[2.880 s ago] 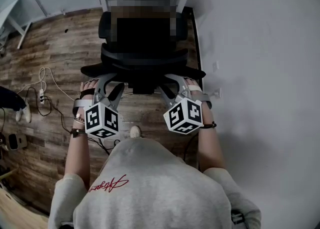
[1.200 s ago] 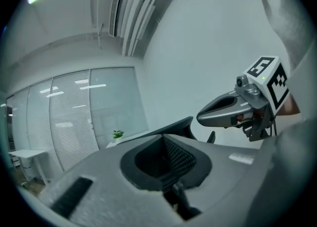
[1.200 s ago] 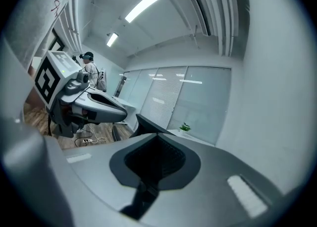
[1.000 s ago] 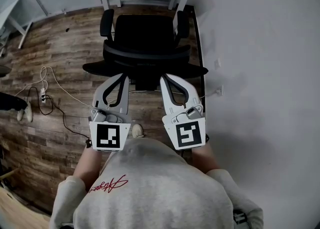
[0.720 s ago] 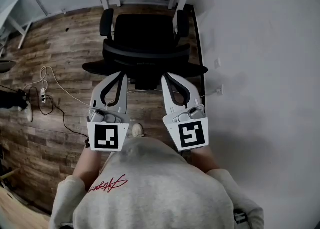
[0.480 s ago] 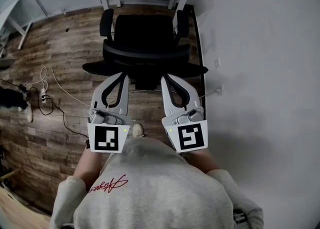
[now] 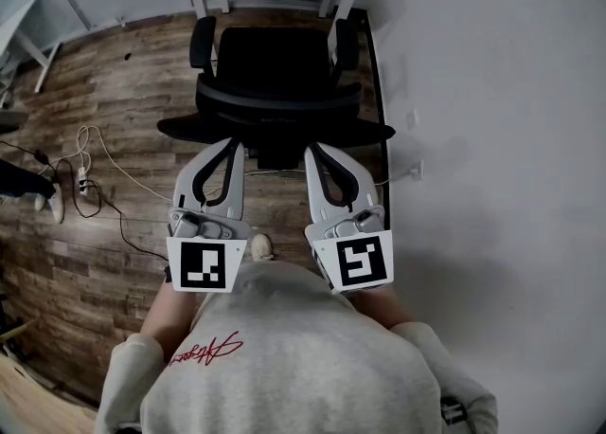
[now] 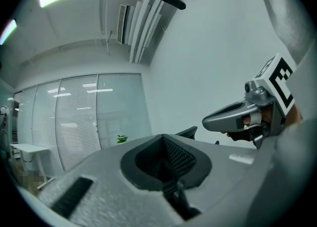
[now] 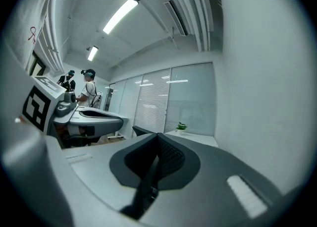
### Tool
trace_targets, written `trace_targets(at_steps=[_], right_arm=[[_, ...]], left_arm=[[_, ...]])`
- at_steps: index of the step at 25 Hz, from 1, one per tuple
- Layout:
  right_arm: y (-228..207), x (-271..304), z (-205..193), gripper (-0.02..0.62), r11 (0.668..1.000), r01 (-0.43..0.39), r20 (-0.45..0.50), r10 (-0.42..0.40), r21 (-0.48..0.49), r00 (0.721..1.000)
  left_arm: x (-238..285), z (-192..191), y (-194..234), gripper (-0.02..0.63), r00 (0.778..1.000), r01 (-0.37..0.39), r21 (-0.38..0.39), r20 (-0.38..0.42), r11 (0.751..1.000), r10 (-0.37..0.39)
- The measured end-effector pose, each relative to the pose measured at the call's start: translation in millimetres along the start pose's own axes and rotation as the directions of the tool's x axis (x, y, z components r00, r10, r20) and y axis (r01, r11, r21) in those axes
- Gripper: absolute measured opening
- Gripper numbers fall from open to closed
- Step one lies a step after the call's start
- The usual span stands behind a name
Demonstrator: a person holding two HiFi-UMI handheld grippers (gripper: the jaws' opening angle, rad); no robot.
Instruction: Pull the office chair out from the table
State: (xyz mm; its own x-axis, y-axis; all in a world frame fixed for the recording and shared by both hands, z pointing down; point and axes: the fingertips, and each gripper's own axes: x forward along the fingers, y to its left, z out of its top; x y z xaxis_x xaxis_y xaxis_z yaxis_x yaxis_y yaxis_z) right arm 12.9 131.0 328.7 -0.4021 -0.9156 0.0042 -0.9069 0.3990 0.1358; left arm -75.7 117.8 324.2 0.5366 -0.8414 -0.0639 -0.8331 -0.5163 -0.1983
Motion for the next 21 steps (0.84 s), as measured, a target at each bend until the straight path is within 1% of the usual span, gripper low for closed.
trace_targets(at_steps=[2,5,9,13,18,21], right_arm=[[0.8,-1.5,-1.6,0.0,1.0,0.0,-0.014,0.0,-0.001,1.0],[2.3,-0.1,5.3,0.0,1.0,0.006,0.024,-0.006,0.002,1.0],[2.7,-3.3,-4.6,0.0,1.0,0.003,-0.025,-0.003,0.013,1.0],[0.9,-1.0,3.2,0.0,1.0,0.009,0.022,-0.01,0.022,1.0],[-0.6,-2.5,-2.4,0.0,1.0,0.005,-0.018,-0.005,0.015,1.0],[-2.0,-1.4,0.9,0.0,1.0,0.009,-0.003,-0.009,0.022,1.0]], left_arm=[[-0.7,0.4,-0.4,-0.006,1.0,0.001,-0.002,0.0,1.0,-0.001],[-1.4,1.5,-0.5,-0.006,1.0,0.002,-0.001,0.016,1.0,-0.002],[-1.2,1.0,0.0,-0.006,1.0,0.001,-0.009,0.02,1.0,-0.001],[0.6,1.7,0.1,-0.006,1.0,-0.001,-0.016,0.019,1.0,0.002],[2.5,4.9,-0.9,-0.006,1.0,0.002,-0.017,0.028,1.0,-0.001],[3.4,7.4,-1.5,-0.006,0.999,0.002,-0.024,0.037,1.0,-0.001]])
